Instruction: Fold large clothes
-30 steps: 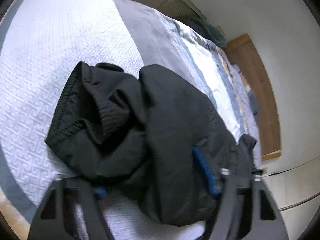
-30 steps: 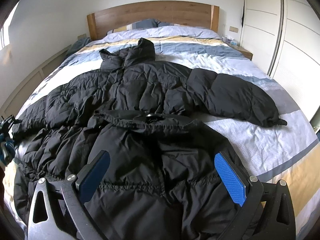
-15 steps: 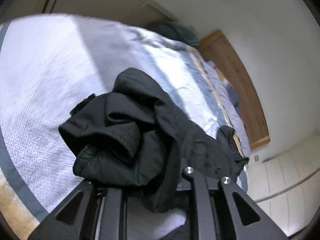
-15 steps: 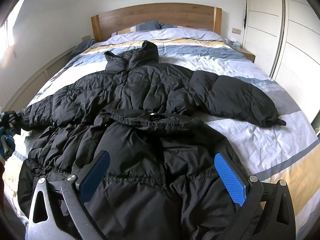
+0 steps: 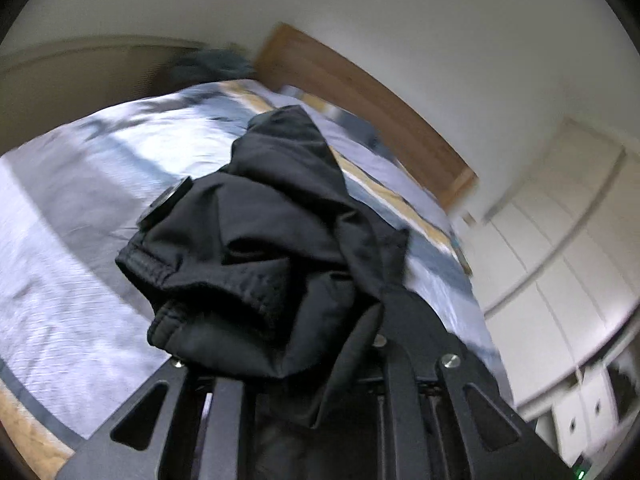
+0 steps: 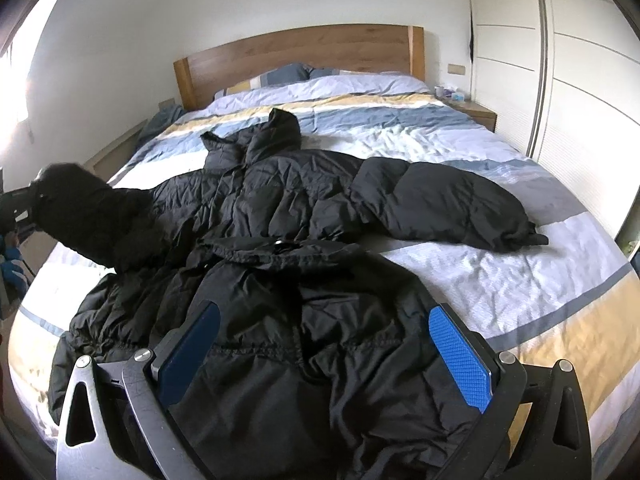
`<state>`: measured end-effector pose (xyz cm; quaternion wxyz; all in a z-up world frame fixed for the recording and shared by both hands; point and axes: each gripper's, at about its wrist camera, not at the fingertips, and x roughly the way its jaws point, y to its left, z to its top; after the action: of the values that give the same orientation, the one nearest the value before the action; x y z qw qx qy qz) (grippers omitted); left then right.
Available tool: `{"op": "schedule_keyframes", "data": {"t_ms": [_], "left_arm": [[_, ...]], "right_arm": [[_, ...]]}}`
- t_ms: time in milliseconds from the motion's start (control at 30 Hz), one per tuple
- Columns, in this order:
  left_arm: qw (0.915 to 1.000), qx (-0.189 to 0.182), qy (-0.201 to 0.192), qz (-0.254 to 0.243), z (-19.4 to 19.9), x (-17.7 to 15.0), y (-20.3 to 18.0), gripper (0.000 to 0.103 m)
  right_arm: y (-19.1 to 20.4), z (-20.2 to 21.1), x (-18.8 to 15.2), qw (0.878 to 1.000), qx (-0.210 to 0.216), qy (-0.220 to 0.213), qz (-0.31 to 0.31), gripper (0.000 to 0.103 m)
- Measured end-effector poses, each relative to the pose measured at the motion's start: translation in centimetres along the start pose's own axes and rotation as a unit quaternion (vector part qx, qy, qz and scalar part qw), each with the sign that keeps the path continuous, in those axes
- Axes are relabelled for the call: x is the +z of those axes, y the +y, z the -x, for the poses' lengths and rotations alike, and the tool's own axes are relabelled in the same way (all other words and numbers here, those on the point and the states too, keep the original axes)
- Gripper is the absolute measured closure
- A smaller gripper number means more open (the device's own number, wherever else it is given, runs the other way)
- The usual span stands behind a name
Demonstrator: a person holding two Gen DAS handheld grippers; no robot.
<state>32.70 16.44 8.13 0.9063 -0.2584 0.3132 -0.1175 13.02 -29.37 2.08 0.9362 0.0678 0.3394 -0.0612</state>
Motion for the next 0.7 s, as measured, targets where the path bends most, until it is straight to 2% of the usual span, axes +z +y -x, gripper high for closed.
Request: {"op": "schedule_keyframes", "data": {"t_ms": [133, 233, 533, 700], "left_arm": [[0.9983, -0.014, 0.03, -0.047, -2.7, -2.1, -5.5, 0.087], [0.9963, -0.022, 0.058, -0.06, -5.2, -4.2, -7.9, 0.087], [0.9885, -0.025, 0.141, -0.05, -12.7, -10.6, -9.8, 0.084], [0.9822, -0.037, 0.18, -0.041, -15.4, -13.0, -9.2, 0.063]], "right_arm": [[-1.4, 0.7, -0.1, 1.0, 0.002, -0.007, -0.015, 0.001], [-2.2, 1.0, -0.3, 1.0, 0.001, -0.009, -0.023, 0.001], [-5.1, 0.5, -0.7, 0.999, -0.02, -0.002, -0.044, 0.001], [-5.7, -0.3, -0.9, 0.998, -0.027, 0.007, -0.048, 0.001]]}}
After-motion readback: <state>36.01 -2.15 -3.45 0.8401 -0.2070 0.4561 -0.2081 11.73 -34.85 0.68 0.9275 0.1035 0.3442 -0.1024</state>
